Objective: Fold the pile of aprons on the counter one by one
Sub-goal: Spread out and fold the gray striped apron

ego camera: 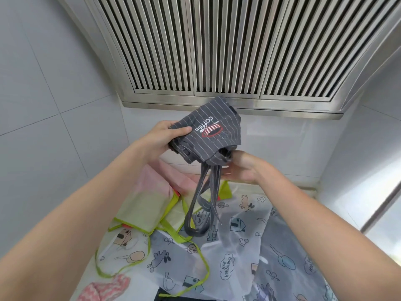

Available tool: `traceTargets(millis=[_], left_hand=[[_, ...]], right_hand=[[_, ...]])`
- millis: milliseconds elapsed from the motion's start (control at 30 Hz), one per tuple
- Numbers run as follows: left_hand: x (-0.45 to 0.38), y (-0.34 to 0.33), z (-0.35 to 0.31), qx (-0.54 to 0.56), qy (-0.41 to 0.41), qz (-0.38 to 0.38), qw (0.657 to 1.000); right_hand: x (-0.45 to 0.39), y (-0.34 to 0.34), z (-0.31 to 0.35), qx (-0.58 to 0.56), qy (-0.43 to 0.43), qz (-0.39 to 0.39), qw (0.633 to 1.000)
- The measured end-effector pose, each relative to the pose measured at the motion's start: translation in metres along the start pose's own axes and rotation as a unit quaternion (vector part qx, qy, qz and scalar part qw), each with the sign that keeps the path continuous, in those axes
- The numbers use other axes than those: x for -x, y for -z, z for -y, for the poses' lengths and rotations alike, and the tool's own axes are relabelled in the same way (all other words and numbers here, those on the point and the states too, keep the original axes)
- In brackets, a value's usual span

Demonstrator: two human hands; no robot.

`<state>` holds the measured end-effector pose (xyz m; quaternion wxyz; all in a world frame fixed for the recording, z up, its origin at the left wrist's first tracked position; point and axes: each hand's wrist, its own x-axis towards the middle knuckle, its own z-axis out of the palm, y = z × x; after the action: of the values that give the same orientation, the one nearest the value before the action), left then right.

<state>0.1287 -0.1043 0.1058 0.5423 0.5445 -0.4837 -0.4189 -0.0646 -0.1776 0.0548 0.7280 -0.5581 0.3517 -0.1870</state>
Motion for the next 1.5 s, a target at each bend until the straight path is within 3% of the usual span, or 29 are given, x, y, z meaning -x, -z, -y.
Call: traceTargets(millis=[133, 300, 367, 433, 500, 567, 667, 733, 800, 867, 1000, 1100, 1233, 1300, 1333, 1400, 1500], left_hand=[[-0.003, 0.01, 0.003, 0.015, 0.021, -0.037, 0.999], [-0.005, 0.013, 0.013, 0.037, 0.035, -0.039, 0.998], [-0.004, 0.014, 0.016, 0.04, 0.036, -0.039, 0.998], [-0.003, 0.019, 0.017, 0.037, 0.035, -0.055, 0.997], [-0.002, 0.026, 0.017, 0.015, 0.032, -0.078, 0.996], [-0.003, 0.032, 0.017, -0.019, 0.033, -0.09, 0.995], [-0.003, 0.033, 0.012, -0.053, 0.029, -0.079, 0.995], [-0.004, 0.03, 0.004, -0.084, 0.018, -0.06, 0.994], [-0.004, 0.027, -0.005, -0.113, 0.008, -0.038, 0.993], [-0.004, 0.023, -0.013, -0.123, -0.003, -0.012, 0.992], [-0.004, 0.022, -0.026, -0.087, -0.021, 0.015, 0.996], [-0.006, 0.027, -0.03, -0.035, -0.027, 0.006, 0.999], [-0.007, 0.041, -0.027, 0.017, -0.011, -0.06, 0.998], [-0.008, 0.052, -0.02, 0.032, 0.01, -0.105, 0.994], [-0.009, 0.057, -0.014, 0.029, 0.027, -0.122, 0.992], [-0.009, 0.061, -0.002, 0.017, 0.067, -0.138, 0.988], [-0.01, 0.053, 0.012, 0.047, 0.099, -0.15, 0.983]], right_hand=[[0.004, 0.01, -0.007, 0.015, -0.047, -0.046, 0.998], [0.005, 0.008, -0.018, -0.109, -0.007, 0.073, 0.991], [0.006, 0.012, -0.017, -0.154, -0.014, 0.072, 0.985], [0.008, 0.022, -0.014, -0.112, -0.015, 0.005, 0.994], [0.01, 0.035, -0.012, 0.022, -0.016, -0.072, 0.997], [0.01, 0.04, -0.012, 0.139, -0.01, -0.17, 0.976], [0.004, 0.031, -0.007, 0.195, 0.1, -0.295, 0.93], [0.002, 0.018, -0.003, 0.234, 0.158, -0.243, 0.928], [-0.002, 0.005, -0.001, 0.259, 0.158, -0.156, 0.94], [-0.006, -0.005, -0.001, 0.262, 0.166, -0.121, 0.943], [-0.012, -0.018, -0.004, 0.249, 0.175, -0.082, 0.949], [-0.012, -0.02, -0.011, 0.282, 0.14, -0.122, 0.941], [-0.004, 0.004, -0.015, 0.121, 0.082, -0.149, 0.978], [0.002, 0.018, -0.007, -0.089, 0.121, -0.148, 0.977], [0.007, 0.022, 0.0, -0.209, 0.144, -0.129, 0.959], [0.015, 0.025, 0.015, -0.345, 0.178, -0.061, 0.919], [0.025, 0.017, 0.031, -0.315, 0.183, 0.104, 0.925]])
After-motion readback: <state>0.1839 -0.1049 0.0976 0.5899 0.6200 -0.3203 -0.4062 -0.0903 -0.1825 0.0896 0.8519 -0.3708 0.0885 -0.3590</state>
